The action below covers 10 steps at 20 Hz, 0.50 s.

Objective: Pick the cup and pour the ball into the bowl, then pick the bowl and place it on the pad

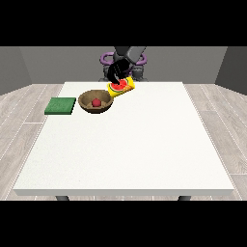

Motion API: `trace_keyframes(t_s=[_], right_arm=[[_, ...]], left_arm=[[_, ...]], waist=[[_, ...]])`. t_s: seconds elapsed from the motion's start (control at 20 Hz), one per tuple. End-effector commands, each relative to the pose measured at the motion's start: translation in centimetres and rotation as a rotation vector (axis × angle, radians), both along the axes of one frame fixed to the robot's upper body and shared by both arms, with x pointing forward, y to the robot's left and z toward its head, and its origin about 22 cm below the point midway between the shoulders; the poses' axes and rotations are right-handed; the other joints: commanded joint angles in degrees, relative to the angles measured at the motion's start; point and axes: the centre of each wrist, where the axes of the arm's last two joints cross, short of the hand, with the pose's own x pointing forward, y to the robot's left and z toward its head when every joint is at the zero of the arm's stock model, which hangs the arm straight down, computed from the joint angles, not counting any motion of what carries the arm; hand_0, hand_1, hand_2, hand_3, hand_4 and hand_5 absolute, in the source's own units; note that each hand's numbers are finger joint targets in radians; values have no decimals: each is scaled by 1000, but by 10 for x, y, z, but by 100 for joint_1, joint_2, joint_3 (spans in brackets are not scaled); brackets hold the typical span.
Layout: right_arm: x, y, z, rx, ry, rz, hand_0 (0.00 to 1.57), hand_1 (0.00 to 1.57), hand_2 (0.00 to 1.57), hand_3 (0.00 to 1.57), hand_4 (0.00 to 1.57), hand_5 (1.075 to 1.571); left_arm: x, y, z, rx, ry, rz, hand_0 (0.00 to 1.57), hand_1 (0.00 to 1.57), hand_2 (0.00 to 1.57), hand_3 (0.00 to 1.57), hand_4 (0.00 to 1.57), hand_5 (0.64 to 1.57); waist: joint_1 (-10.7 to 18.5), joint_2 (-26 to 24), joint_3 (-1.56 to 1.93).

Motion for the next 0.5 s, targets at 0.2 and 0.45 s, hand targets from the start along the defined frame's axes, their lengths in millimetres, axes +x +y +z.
trace_keyframes(t_s=[0.2, 0.45], right_arm=[[-10, -12, -20, 1, 1, -22, 0, 0, 0, 0, 360, 1564], [-17, -47, -8, 11, 32, -84, 0, 0, 0, 0, 360, 1564]], left_arm=[[-4, -13, 10, -174, 44, 13, 1499, 1499, 1571, 1571, 1009, 1520], [10, 47, 26, -634, -9, 103, 1111, 1111, 1474, 1482, 947, 1548]], waist=[[189, 2, -11], [509, -154, -29]])
